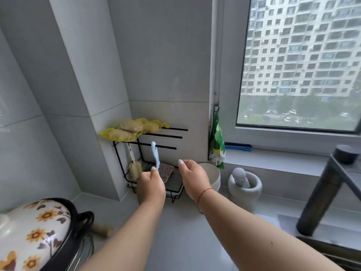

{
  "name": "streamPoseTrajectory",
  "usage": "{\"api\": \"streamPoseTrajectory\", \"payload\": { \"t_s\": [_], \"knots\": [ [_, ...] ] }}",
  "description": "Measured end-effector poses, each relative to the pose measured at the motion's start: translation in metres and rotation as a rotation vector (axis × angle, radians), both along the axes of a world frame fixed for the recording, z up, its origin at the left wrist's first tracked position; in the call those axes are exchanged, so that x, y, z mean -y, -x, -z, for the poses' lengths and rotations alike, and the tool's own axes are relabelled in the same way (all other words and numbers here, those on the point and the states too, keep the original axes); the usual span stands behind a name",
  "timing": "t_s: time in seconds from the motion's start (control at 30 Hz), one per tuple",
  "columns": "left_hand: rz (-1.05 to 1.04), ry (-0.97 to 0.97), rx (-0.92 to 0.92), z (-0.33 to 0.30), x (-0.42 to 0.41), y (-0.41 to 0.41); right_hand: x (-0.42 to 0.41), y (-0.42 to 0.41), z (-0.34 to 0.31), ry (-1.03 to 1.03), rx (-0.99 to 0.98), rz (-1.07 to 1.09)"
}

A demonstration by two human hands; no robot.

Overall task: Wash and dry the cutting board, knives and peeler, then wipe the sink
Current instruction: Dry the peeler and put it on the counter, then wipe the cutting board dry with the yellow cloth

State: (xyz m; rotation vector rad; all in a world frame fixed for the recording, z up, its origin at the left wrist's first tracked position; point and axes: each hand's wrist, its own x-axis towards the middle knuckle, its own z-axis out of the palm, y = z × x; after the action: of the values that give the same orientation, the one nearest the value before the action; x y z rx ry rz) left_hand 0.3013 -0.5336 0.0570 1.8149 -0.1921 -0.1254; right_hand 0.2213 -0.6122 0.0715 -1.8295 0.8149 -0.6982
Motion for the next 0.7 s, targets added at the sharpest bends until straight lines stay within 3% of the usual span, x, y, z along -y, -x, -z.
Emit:
{"api": "streamPoseTrajectory", "payload": {
  "t_s": [0.27, 0.4, 0.53, 0.7],
  "knots": [
    [0.354, 0.005, -0.104, 0.02, 0.021, 0.102, 0.013, 0.091, 0.009, -0.057, 0.078, 0.111],
    [0.484, -0.103, -0.132, 0.051, 0.021, 0.143, 0.016, 0.172, 0.028, 0.002, -0.006, 0.179],
    [0.602, -0.22, -0.263, 0.075, 0.013, 0.178, 0.027, 0.255, 0.067, -0.005, -0.232, 0.329],
    [0.67, -0.228, -0.632, 0.083, -0.009, 0.221, 0.021, 0.345, 0.123, -0.111, -0.636, 0.537]
  ]
}}
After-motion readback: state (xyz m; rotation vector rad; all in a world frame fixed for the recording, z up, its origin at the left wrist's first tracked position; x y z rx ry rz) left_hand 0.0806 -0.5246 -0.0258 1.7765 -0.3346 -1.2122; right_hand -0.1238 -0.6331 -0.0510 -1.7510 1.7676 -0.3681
